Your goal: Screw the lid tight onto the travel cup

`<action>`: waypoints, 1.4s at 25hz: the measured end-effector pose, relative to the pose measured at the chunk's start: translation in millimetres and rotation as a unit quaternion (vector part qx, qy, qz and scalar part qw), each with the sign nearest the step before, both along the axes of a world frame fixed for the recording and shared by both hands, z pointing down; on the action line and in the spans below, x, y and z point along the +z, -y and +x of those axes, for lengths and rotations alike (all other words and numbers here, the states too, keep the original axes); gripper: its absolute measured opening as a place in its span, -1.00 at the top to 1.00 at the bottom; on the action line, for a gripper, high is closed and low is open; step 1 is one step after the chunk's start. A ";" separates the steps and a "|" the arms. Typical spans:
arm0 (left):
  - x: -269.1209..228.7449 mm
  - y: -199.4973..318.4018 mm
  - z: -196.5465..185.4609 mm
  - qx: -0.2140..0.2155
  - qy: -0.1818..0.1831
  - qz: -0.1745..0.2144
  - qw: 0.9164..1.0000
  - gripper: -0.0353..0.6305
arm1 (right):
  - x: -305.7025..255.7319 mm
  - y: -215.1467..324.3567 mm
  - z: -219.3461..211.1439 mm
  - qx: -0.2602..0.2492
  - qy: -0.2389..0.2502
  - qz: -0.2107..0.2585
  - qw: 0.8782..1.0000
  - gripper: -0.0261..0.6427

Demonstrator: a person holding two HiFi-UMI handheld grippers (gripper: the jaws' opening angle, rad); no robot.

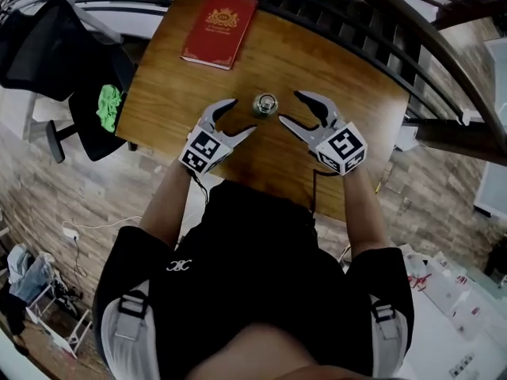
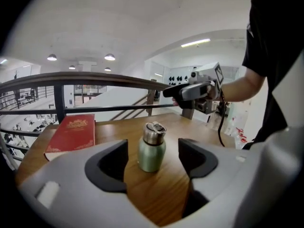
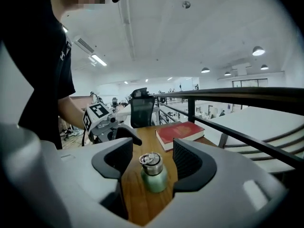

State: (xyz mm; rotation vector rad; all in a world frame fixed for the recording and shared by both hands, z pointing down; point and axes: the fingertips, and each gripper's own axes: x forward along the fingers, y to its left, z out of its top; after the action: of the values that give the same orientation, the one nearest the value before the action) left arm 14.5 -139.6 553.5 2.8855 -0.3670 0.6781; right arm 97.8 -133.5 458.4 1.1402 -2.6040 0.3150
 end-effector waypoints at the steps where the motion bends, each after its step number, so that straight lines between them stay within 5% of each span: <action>1: 4.7 0.6 3.6 0.002 0.000 -0.002 1.000 -0.18 | 5.9 1.2 -3.1 -0.013 -0.011 -0.005 1.000 0.20; 12: 49.2 -0.5 42.0 0.054 0.002 0.007 0.998 -0.29 | 57.8 11.8 -23.4 -0.126 -0.046 -0.039 0.990 0.09; 20: 76.1 6.7 56.4 0.043 0.013 0.011 0.999 -0.29 | 87.1 19.6 -34.7 -0.235 -0.077 -0.034 0.968 0.10; 31: 79.1 11.0 65.4 0.012 -0.025 0.012 1.000 -0.27 | 86.4 19.1 -45.3 -0.300 -0.050 -0.005 0.953 0.17; 35: 82.5 12.1 61.4 0.004 -0.011 0.012 1.000 -0.27 | 88.2 20.8 -44.4 -0.283 -0.041 -0.001 0.958 0.17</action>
State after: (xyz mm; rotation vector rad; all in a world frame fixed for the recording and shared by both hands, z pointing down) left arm 75.9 -151.7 636.0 2.9160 -0.3642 0.6483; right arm 53.4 -154.3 546.6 0.3568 -2.7069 0.1394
